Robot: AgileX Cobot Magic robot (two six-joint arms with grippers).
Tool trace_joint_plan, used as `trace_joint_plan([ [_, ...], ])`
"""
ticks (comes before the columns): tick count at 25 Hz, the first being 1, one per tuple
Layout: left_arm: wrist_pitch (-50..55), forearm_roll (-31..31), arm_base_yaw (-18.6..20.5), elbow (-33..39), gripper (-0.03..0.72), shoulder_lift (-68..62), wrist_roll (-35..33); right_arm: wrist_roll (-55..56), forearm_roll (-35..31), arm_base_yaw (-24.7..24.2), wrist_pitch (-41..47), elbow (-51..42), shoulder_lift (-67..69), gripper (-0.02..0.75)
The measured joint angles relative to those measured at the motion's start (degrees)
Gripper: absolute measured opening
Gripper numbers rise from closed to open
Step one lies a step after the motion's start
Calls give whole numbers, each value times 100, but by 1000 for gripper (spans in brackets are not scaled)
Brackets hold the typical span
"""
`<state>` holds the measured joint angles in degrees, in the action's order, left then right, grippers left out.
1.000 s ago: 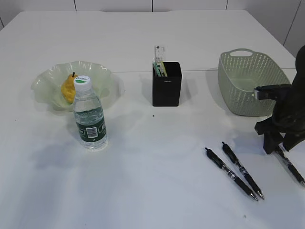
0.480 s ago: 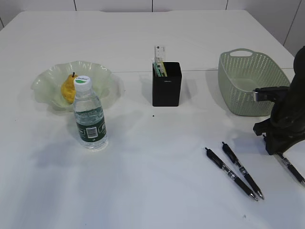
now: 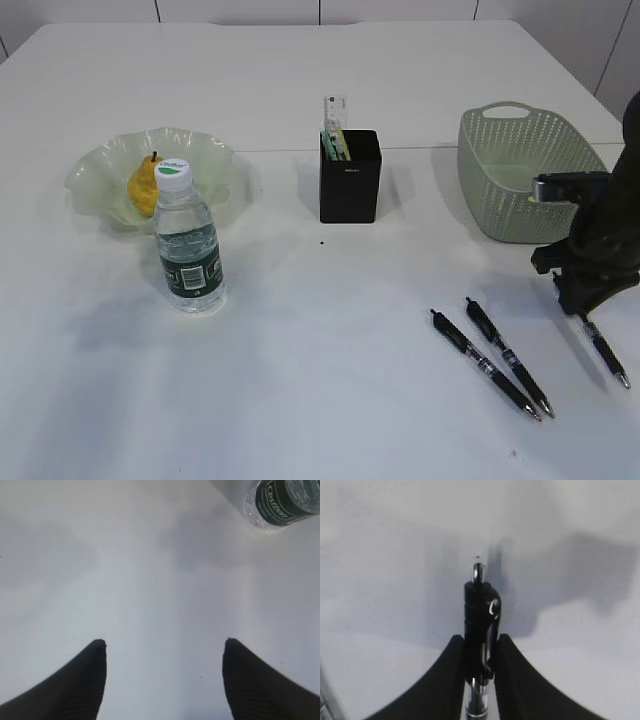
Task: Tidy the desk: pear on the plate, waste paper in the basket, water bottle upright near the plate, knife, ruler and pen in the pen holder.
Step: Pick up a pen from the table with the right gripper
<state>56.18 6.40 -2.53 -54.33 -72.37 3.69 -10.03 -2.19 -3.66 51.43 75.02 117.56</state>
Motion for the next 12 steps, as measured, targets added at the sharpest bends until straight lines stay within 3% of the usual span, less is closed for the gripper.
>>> trace_joint_plan([
  [12, -9, 0, 0, 0, 510, 0, 0, -253, -486, 255, 32, 283, -1227, 143],
])
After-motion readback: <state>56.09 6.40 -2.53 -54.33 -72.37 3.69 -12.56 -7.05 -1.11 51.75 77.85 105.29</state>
